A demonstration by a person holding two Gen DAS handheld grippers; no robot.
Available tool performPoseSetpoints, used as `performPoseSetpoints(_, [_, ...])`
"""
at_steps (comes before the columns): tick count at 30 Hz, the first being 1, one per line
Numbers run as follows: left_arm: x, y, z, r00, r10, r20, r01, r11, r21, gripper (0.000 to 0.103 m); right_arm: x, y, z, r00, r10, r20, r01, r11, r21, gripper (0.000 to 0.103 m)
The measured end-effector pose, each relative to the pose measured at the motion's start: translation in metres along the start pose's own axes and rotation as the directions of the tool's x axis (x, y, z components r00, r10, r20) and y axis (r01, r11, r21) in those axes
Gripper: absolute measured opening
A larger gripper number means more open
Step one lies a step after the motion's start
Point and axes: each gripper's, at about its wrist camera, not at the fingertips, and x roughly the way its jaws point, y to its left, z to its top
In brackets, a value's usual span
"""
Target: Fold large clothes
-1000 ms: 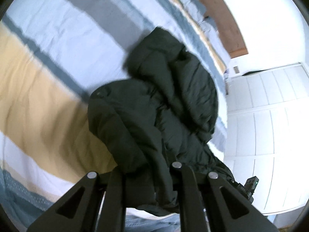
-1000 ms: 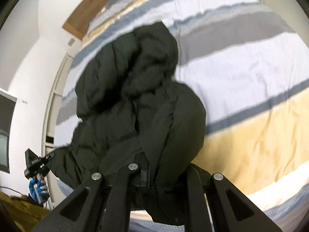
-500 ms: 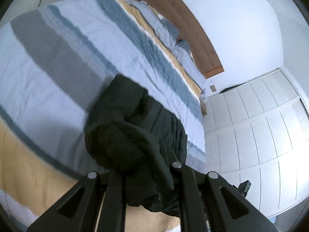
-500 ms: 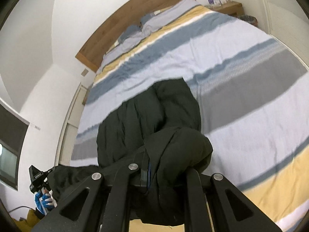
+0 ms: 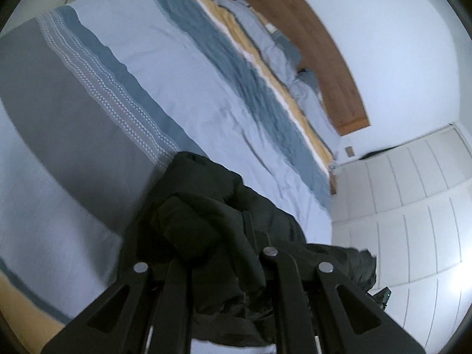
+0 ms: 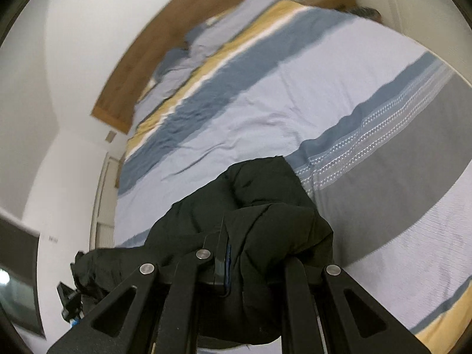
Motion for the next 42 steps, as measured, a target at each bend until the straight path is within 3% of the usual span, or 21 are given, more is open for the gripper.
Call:
performPoseSetpoints(11, [0.148,0.015,0.058,0.987,0.143,-0.072,-0.142,0.99,0.014,0.013,0.122,-0.027,0.054,0.992,-0.106,-0.07,0.116,0.979,0.17,0.011])
performPoseSetpoints(19, [0.194,0.03,0.057,0.98,0.166,-0.108,-0.165,0.986,0.018,0.013,0.17,-0.038,0.057,0.986,-0.126,-0.108,0.144,0.973,0.179,0.012])
performPoseSetpoints(21, [0.191,0.031,0.056,0.983,0.15,-0.11,-0.151,0.989,0.0,0.014,0.172,-0.038,0.057,0.987,-0.122,-0.109,0.141,0.972,0.189,0.014])
performPoseSetpoints(24, [0.181,0.032,0.06,0.989,0.108,-0.104,-0.111,0.994,-0.022,0.02,0.165,-0.036,0.06,0.992,-0.091,-0.092,0.108,0.974,0.2,0.031])
performPoseSetpoints(26, [0.169,0.031,0.064,0.993,0.067,-0.095,-0.072,0.996,-0.05,0.03,0.154,-0.033,0.064,0.996,-0.054,-0.065,0.067,0.974,0.215,0.056])
performPoseSetpoints(27, [0.164,0.031,0.067,0.995,0.047,-0.09,-0.053,0.996,-0.065,0.033,0.149,-0.031,0.065,0.998,-0.041,-0.053,0.052,0.974,0.221,0.06])
performPoseSetpoints(29, [0.149,0.026,0.073,0.998,0.011,-0.068,-0.017,0.996,-0.085,0.05,0.136,-0.026,0.07,1.0,-0.018,-0.024,0.023,0.974,0.228,0.068])
performPoseSetpoints(34, [0.111,0.014,0.089,0.999,-0.045,0.002,0.045,0.992,-0.118,0.061,0.095,-0.009,0.086,0.997,0.024,0.071,-0.039,0.976,0.212,0.077])
performPoseSetpoints(42, [0.05,-0.018,0.083,0.992,0.071,0.104,-0.075,0.997,0.03,0.063,0.04,0.038,0.086,0.988,0.048,0.144,-0.054,0.998,0.038,0.079])
